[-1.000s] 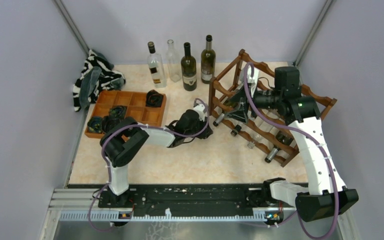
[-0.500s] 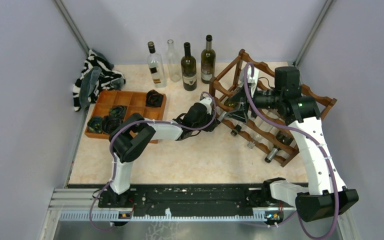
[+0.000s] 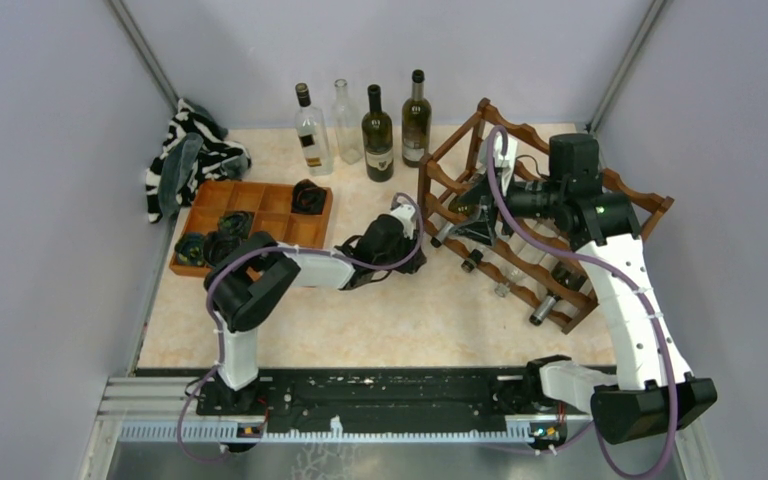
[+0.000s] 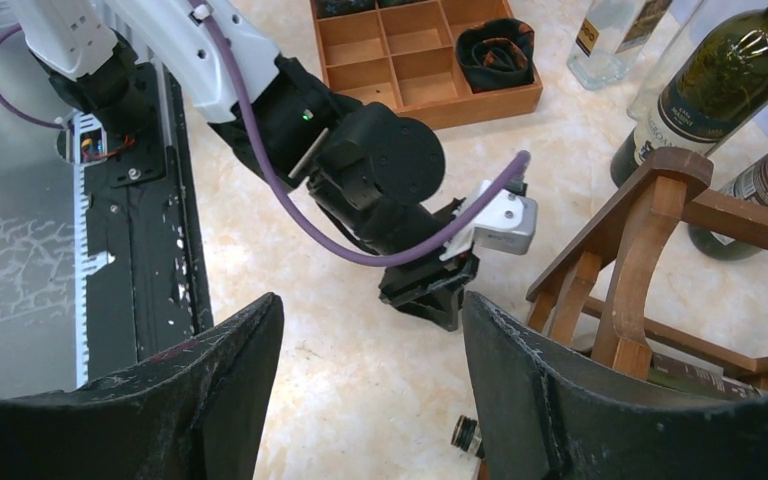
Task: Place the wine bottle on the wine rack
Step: Adjust the wine bottle in the wine rack.
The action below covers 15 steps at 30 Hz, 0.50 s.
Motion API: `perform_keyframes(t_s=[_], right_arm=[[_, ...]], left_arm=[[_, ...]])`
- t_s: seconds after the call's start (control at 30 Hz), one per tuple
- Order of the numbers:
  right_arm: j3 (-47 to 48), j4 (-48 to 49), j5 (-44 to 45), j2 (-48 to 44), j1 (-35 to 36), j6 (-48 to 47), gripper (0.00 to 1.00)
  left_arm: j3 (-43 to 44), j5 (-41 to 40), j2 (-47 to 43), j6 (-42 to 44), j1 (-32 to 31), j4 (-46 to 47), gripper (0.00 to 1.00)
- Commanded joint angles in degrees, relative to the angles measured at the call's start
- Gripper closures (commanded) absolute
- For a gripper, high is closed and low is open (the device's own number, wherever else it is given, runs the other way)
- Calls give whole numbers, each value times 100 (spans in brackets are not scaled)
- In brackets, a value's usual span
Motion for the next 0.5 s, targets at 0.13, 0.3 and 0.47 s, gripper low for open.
perform_keyframes(t_s=[0.13, 0.3, 0.47], right_arm=[[-46, 85, -117, -159, -30, -89, 35], [-38, 82, -95, -207, -31, -83, 35], [-64, 102, -72, -234, -31, -97, 35]], left_arm=[[-999, 458, -1111, 224, 8, 303, 61], [-1544, 426, -1986, 403, 8, 508, 58], [-2050, 182, -2808, 579, 40, 517, 47]])
